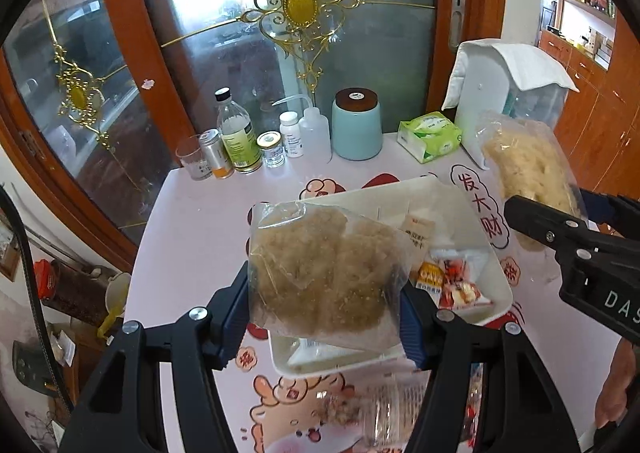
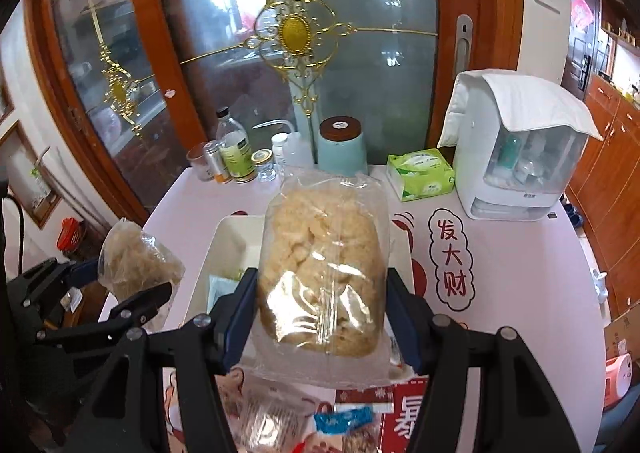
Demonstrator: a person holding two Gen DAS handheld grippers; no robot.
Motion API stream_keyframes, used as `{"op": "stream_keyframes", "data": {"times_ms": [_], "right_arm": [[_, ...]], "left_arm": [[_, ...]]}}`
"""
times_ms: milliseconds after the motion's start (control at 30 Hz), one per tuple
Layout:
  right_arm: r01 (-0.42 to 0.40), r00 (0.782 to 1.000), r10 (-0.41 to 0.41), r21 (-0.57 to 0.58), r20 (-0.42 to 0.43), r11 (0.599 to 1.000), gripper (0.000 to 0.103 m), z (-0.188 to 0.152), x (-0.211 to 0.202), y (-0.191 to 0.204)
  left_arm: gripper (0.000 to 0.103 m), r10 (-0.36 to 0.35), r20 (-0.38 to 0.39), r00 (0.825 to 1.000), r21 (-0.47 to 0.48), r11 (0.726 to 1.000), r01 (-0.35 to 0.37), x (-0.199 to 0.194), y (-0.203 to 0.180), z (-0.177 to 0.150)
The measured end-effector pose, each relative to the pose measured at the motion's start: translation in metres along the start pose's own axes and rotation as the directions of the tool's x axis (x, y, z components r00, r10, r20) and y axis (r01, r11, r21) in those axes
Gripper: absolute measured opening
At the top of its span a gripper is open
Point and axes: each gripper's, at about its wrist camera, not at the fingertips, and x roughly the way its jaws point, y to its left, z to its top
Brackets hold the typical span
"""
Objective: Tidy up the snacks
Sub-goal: 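Open both tools to release the puffed-snack bags into the tray, then move both tools back over the remaining snacks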
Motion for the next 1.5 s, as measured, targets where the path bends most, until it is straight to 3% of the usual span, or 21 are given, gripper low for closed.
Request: {"op": "stream_keyframes", "data": {"times_ms": [433,567,700,1133,1500], "right_arm": [[0.056,0.995,-0.056,0.007,-0.087,0.998,0.062,0.018,0.059,-0.011],[0.044,0.994,-0.044,-0.003,-0.099,0.999,0.062,0.018,0.068,-0.011],[0.029,0.995,-0.028,0.012,-0.101,1.000,0.063,0.015,0.070,-0.012],[0.017,0.994,-0.009,0.072,-0.108,0.997,0.063,-0.001,0.058,-0.020],[-0.003,0.994,0.010,0.070,-0.106,0.998,0.063,-0.035,0.025,-0.026]], "left_arm": [[0.065,-0.017,-0.086,0.996,-0.022,1.000,0.016,0.070,-0.006,0.026],[0.089,-0.022,-0.103,0.994,-0.013,1.000,0.021,0.084,-0.011,0.026],[0.091,-0.033,-0.115,0.993,0.002,0.999,0.034,0.089,-0.017,0.023],[0.091,-0.039,-0.129,0.991,0.029,0.999,0.043,0.073,-0.025,0.005],[0.091,-0.055,-0.120,0.991,0.020,0.998,0.058,0.044,-0.033,-0.024]]}}
